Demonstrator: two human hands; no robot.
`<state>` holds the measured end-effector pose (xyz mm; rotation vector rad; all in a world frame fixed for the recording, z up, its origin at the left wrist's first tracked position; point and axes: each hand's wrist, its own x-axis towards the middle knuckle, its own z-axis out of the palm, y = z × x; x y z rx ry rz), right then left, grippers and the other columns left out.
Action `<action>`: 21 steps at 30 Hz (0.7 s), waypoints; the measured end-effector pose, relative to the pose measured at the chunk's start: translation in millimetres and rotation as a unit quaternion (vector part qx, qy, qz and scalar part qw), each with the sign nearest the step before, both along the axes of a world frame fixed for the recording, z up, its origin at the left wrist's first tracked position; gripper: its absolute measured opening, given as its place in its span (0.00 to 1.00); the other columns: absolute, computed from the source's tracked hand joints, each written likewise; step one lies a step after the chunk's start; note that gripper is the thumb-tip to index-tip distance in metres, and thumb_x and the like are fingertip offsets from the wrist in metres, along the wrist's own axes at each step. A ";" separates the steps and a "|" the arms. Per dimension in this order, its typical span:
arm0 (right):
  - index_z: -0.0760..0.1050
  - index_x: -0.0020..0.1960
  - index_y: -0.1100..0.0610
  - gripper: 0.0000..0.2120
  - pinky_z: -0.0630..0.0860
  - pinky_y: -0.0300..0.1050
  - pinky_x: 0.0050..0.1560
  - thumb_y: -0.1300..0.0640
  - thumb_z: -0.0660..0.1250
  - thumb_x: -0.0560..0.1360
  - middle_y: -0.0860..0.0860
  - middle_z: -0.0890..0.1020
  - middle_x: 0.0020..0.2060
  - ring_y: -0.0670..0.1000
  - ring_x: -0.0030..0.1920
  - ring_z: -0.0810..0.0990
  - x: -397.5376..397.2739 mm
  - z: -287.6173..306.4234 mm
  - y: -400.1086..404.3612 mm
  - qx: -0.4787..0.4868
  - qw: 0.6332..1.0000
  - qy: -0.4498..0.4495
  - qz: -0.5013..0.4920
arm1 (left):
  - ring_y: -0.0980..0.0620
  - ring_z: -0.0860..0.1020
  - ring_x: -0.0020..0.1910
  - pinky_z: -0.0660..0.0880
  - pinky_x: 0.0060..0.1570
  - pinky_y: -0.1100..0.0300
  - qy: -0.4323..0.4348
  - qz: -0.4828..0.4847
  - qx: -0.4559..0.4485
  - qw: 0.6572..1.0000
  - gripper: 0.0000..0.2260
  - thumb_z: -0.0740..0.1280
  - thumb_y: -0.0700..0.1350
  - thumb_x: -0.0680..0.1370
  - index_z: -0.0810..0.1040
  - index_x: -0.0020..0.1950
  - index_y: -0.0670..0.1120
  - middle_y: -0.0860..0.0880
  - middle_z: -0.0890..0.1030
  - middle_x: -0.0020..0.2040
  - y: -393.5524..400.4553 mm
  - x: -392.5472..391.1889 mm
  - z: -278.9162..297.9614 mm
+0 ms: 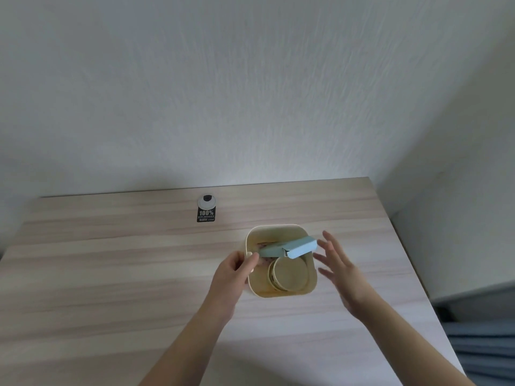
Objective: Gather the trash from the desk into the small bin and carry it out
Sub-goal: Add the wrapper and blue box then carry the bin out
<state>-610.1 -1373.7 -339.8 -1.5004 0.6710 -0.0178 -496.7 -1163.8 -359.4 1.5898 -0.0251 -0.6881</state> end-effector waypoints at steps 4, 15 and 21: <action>0.56 0.73 0.31 0.26 0.70 0.57 0.68 0.31 0.53 0.77 0.41 0.66 0.74 0.48 0.72 0.69 -13.6 -2.1 19.8 0.114 0.993 -0.022 0.035 | 0.50 0.69 0.36 0.66 0.42 0.53 0.004 -0.024 -0.024 0.999 0.15 0.69 0.61 0.67 0.71 0.34 0.50 0.49 0.71 0.34 4.1 -3.5 4.8; 0.79 0.63 0.46 0.28 0.79 0.32 0.48 0.33 0.49 0.79 0.48 0.83 0.60 0.46 0.60 0.80 -60.9 6.3 47.1 0.142 0.989 0.025 -0.022 | 0.55 0.71 0.32 0.69 0.35 0.66 0.014 -0.121 -0.038 0.992 0.13 0.70 0.60 0.67 0.72 0.30 0.54 0.56 0.73 0.31 6.0 -30.6 8.3; 0.75 0.67 0.46 0.28 0.79 0.35 0.51 0.33 0.50 0.79 0.49 0.81 0.63 0.48 0.64 0.78 -85.9 11.8 41.5 0.167 0.986 0.009 0.000 | 0.58 0.67 0.30 0.63 0.31 0.69 -0.019 -0.115 -0.006 0.993 0.16 0.68 0.64 0.67 0.70 0.30 0.55 0.58 0.69 0.30 2.1 -59.3 22.6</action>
